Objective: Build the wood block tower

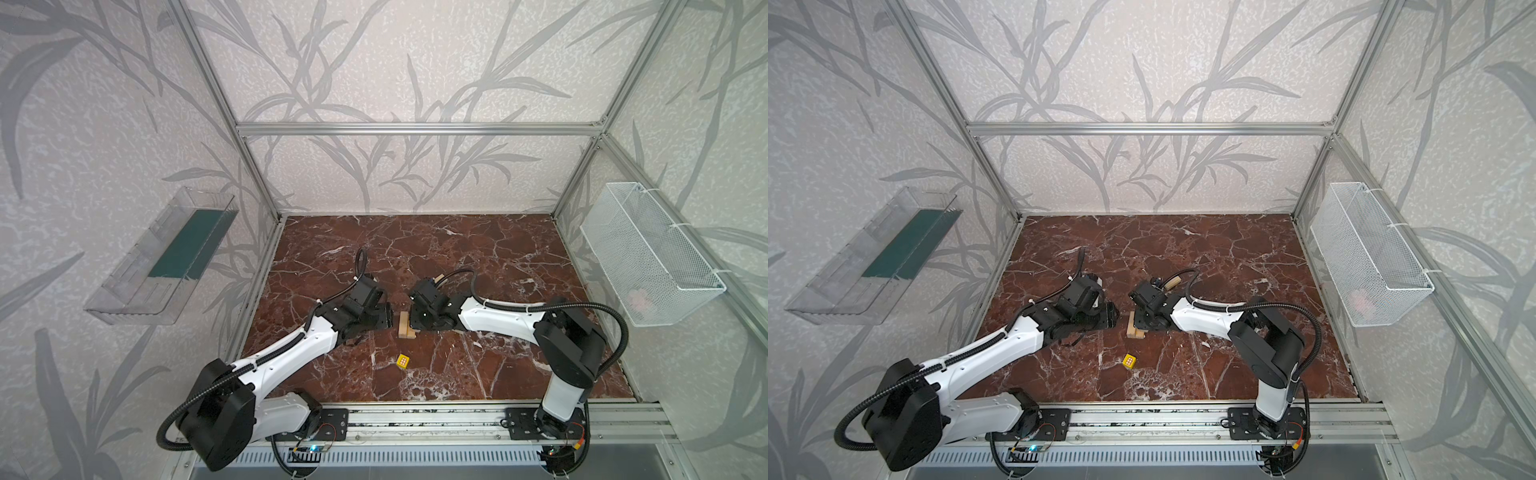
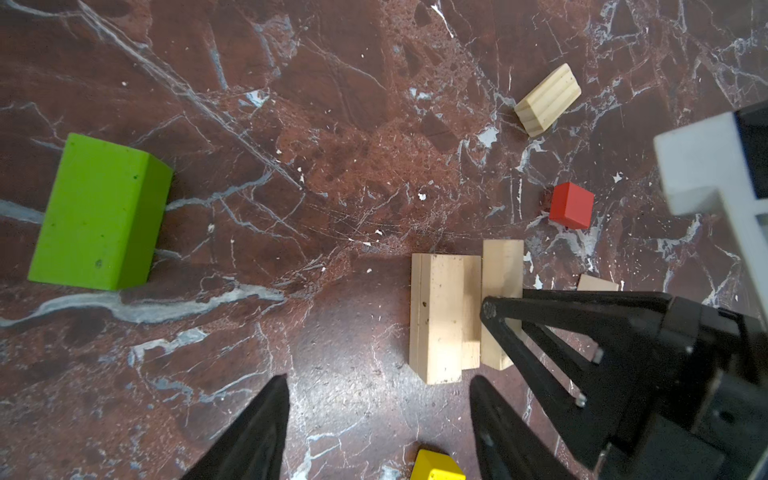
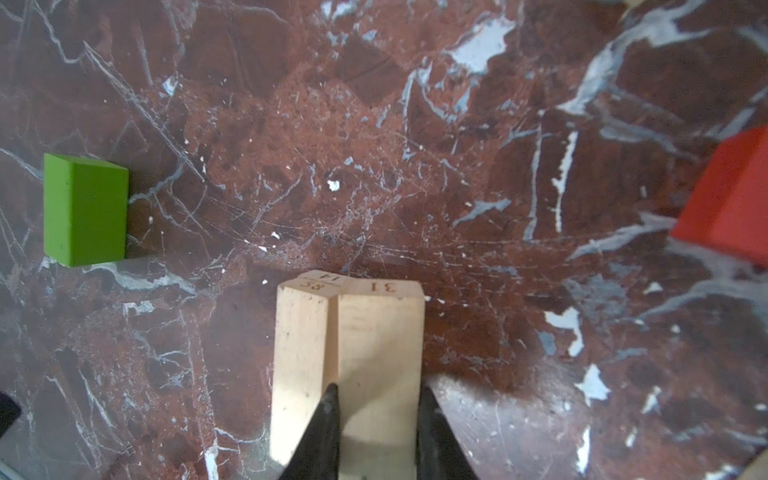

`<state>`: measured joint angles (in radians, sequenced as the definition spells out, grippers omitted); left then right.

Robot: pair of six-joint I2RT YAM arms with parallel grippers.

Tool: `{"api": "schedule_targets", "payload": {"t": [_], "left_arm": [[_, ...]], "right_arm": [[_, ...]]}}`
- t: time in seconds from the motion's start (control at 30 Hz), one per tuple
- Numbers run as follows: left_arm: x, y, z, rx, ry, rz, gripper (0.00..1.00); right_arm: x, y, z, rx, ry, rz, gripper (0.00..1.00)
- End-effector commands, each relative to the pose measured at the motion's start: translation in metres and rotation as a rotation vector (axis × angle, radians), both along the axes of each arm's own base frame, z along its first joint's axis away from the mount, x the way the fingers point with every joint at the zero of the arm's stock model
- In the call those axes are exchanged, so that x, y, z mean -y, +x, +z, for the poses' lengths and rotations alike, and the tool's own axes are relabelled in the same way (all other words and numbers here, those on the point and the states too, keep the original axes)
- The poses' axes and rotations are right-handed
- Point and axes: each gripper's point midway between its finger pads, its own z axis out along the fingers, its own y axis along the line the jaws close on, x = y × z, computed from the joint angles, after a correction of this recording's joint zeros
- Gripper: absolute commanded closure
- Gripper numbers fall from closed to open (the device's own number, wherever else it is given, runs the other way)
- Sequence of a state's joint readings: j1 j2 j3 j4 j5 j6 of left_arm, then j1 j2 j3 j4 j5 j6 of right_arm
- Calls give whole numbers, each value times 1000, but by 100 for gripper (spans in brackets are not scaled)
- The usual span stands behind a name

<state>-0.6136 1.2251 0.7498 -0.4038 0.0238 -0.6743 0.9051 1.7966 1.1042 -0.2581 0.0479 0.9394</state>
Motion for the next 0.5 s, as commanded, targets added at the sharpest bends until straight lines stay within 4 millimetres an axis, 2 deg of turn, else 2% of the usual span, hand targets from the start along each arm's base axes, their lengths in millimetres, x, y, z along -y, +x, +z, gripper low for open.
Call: {"api": "schedule_targets", "payload": {"t": [0.0,0.47], "left_arm": [[-6,0,1,10,7,25,33],[-6,0,0,7,6,25,33]], "right_arm": [[-6,3,1,4,30,-16,77],[-1,-3,-8,-16,21,-16,74]]}}
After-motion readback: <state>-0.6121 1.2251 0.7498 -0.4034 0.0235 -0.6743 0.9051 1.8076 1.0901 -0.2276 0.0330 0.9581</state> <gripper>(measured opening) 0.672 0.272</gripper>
